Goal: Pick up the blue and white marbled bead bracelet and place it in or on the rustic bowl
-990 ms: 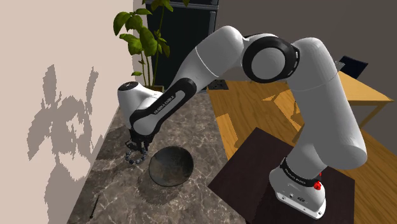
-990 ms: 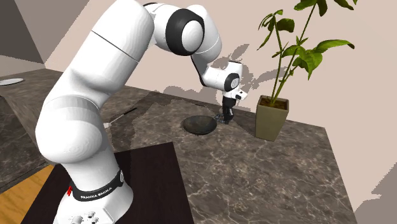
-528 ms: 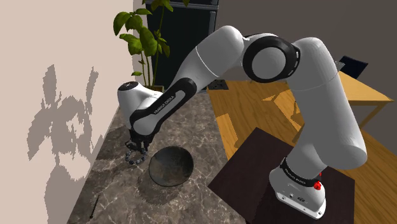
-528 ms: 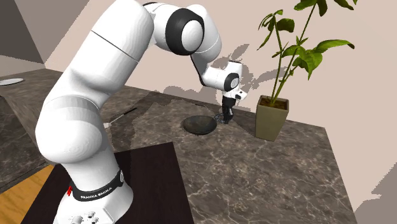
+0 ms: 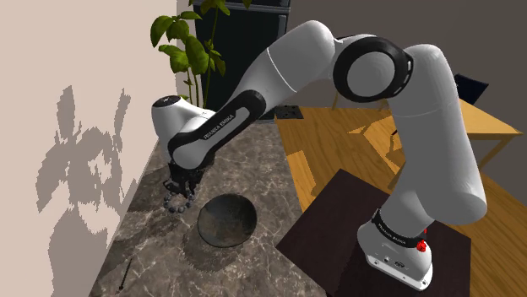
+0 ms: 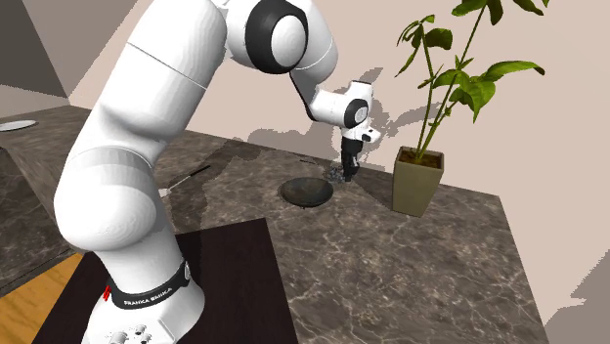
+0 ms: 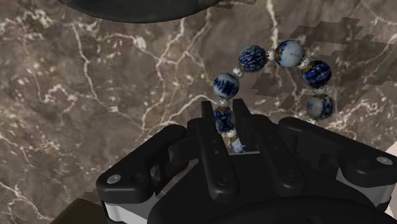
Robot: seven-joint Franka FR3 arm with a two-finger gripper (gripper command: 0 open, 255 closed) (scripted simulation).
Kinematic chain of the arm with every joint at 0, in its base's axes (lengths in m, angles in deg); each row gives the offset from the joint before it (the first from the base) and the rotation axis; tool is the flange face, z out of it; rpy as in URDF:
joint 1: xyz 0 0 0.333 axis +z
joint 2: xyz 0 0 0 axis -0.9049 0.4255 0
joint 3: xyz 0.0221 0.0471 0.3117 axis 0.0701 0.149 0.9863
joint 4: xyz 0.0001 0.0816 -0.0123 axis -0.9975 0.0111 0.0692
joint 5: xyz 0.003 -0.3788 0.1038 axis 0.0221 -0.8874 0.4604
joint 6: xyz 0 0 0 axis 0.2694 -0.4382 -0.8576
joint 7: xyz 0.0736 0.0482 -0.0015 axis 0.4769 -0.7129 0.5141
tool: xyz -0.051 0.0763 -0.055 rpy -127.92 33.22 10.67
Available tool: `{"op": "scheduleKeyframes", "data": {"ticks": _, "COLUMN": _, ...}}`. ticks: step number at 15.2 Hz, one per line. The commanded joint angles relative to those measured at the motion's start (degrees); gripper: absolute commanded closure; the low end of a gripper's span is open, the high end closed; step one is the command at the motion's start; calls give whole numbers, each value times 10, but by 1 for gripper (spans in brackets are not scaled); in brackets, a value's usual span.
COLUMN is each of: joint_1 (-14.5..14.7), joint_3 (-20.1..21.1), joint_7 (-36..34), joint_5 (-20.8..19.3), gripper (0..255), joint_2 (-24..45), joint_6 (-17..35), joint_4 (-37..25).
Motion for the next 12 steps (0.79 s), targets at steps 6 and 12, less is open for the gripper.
{"op": "scheduleKeyframes", "data": {"ticks": 6, "joint_1": -5, "joint_3": 6, "joint_7": 4, "joint_5": 8, "gripper": 255, "joint_2": -34, "joint_6": -36, "joint_4": -2}}
{"op": "scheduleKeyframes", "data": {"ticks": 12, "joint_1": -8, "joint_3": 11, "joint_7": 8, "joint_5": 15, "gripper": 255, "joint_2": -61, "joint_6": -69, "joint_4": -8}}
